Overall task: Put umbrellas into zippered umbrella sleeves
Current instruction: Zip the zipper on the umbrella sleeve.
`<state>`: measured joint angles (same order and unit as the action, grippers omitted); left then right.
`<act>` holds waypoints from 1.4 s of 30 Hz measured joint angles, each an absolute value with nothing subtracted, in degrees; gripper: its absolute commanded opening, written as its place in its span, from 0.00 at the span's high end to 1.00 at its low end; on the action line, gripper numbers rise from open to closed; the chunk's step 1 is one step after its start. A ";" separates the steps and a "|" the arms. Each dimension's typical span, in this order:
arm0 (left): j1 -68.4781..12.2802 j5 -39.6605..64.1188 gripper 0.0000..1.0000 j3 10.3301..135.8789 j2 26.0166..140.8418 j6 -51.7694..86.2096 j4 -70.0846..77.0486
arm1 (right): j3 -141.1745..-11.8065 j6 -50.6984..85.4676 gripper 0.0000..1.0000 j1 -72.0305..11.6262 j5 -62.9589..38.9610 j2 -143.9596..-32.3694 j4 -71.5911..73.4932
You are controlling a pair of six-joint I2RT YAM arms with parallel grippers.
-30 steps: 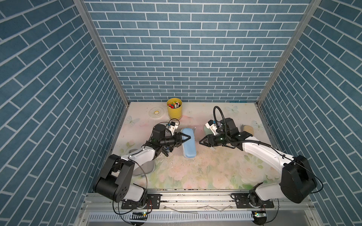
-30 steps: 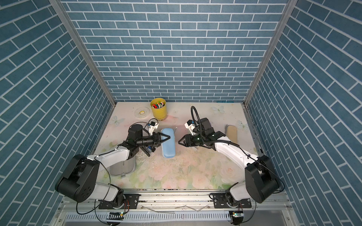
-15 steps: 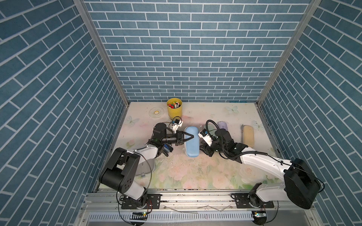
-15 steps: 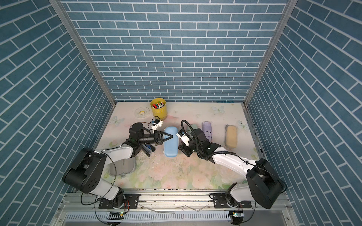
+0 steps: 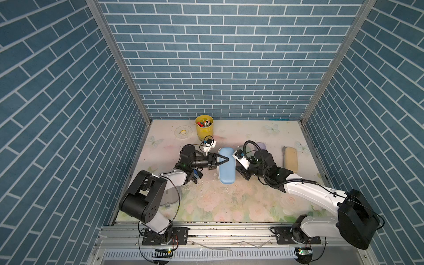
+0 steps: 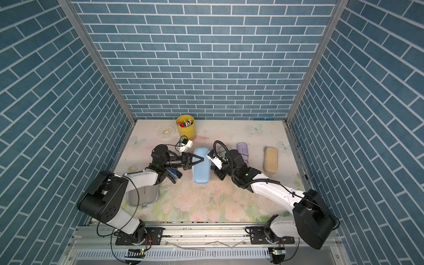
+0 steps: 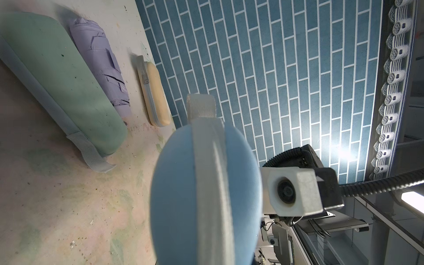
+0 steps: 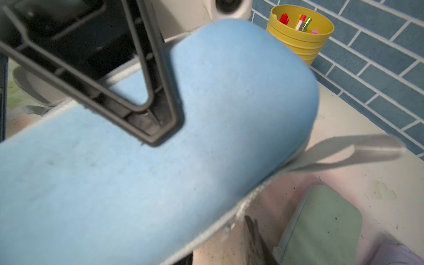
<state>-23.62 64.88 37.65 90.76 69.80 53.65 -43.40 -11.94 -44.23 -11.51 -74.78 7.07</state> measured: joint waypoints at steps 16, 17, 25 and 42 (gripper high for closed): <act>-23.99 64.38 0.85 38.04 88.79 65.71 48.47 | -45.43 -15.44 0.93 -43.48 -13.06 -75.22 6.39; -23.99 64.34 0.85 38.09 88.79 65.69 48.34 | -45.45 -15.57 0.96 -43.48 -13.39 -75.26 6.37; -23.51 64.90 0.85 38.79 88.12 64.51 45.43 | -45.47 -15.51 1.00 -43.51 -14.92 -75.20 5.39; -20.64 64.60 1.00 50.37 84.90 49.23 23.24 | -45.01 -14.02 1.00 -54.22 -11.86 -69.84 -3.92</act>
